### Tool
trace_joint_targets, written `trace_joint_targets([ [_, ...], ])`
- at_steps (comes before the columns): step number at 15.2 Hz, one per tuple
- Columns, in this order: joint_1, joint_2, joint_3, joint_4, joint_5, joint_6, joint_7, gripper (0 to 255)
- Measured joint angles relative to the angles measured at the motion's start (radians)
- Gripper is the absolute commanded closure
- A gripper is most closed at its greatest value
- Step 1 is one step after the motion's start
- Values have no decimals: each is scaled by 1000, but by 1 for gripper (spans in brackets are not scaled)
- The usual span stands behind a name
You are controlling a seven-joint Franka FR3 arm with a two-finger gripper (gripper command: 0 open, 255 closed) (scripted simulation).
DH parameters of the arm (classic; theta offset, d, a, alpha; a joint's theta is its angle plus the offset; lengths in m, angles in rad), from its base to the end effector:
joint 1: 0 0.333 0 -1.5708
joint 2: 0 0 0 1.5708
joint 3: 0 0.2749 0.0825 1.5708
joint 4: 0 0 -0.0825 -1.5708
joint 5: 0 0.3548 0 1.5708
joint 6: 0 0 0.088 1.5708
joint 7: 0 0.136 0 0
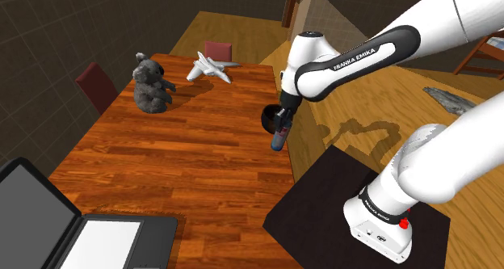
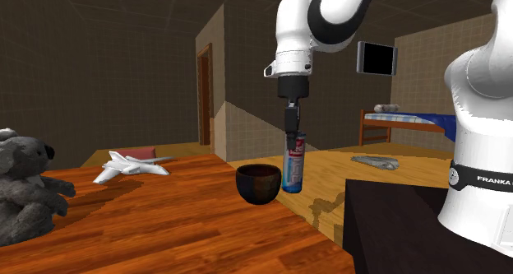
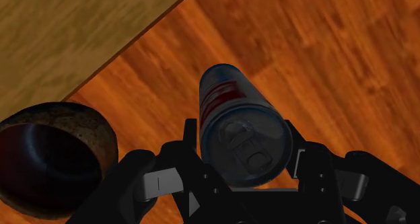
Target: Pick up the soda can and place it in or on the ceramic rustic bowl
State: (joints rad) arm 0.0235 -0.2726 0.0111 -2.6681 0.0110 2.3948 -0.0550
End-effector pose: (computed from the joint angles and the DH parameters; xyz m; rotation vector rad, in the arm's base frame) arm 0.3945 0.0136 0.2793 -3.1345 -0.1272 0.0010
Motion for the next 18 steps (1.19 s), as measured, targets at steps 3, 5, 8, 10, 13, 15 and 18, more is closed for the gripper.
trace_joint_targets([
  [3, -1, -34, -1, 13, -1, -46, -2, 255],
  [5, 0, -55, 0, 26, 0, -81, 1, 255],
  [8, -7, -64, -10, 57, -4, -121, -13, 255],
  [10, -24, -36, -34, 96, -14, -132, -46, 255],
  [13, -51, 18, -75, 176, -25, -158, -106, 255],
  [15, -67, 62, -100, 235, -28, -174, -145, 255],
  [18, -87, 139, -134, 342, -25, -203, -203, 255],
])
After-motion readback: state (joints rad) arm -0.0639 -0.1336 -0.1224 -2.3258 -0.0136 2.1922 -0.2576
